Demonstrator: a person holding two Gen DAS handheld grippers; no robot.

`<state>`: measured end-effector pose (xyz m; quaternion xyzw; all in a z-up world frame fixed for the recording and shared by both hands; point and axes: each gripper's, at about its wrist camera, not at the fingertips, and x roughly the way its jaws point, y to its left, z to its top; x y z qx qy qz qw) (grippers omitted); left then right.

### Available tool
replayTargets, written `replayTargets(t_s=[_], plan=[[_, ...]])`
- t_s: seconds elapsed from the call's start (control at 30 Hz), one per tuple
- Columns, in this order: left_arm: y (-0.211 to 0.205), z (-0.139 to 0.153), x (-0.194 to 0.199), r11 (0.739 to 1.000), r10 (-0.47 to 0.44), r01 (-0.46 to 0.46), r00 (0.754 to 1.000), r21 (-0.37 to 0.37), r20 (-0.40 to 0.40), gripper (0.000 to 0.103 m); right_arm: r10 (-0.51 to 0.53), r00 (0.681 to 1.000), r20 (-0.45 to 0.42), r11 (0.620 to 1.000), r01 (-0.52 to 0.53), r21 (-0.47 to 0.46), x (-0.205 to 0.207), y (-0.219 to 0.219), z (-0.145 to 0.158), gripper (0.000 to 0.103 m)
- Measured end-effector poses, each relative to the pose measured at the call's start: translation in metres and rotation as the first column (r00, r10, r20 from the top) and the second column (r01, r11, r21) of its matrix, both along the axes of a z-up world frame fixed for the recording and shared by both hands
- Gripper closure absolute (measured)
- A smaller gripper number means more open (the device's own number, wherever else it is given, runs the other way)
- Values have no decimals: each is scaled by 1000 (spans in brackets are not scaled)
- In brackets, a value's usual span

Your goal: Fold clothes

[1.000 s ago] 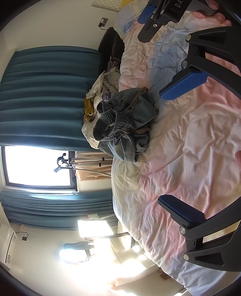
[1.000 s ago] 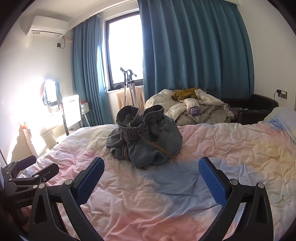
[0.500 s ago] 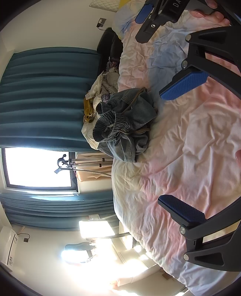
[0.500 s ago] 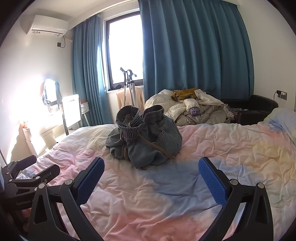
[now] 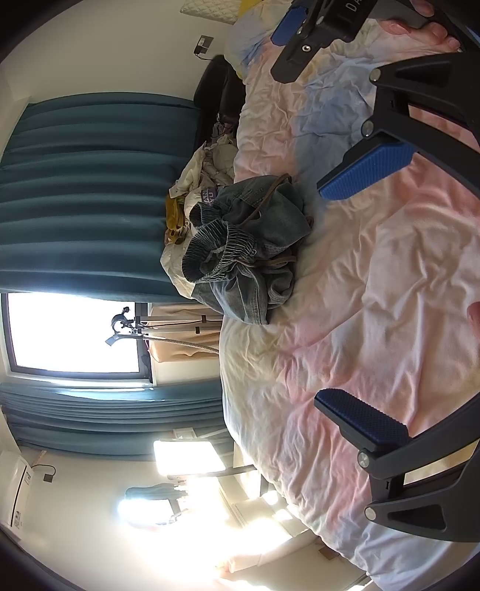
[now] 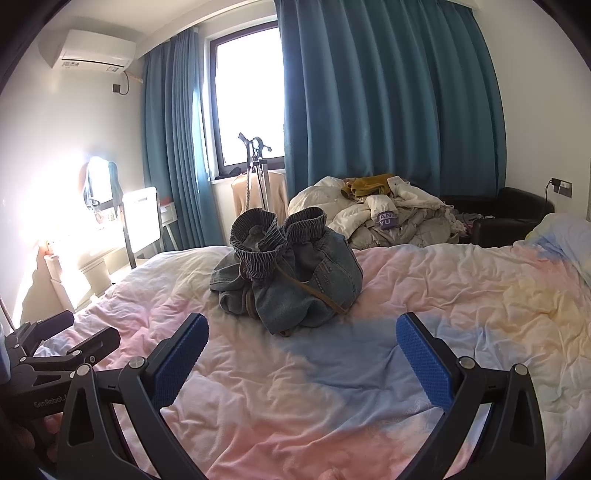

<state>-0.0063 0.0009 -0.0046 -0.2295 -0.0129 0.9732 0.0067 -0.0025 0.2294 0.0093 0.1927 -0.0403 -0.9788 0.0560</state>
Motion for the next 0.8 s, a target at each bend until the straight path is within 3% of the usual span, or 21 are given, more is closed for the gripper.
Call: replayTargets(t_s=[0.17,0.3,0.57,0.8], plan=[[-4,13,-18,999,-15,15,1000,44,2,0,-10,1000,8,1000,10,-1,-2,1,-2,0],[3,27,-50,999,-41,41,999,36,6,0,-25,1000,20,1000,25,-3,-7,5,-8,0],[10,34,-166,990,-104,93,989,105,108,0,-58,997,54,998,59,-12,-28,12,-28,0],[13,26,-264,989,-85,61,980,136,178,7,-26,994,104,996,35,-86,-48,20,-46,0]])
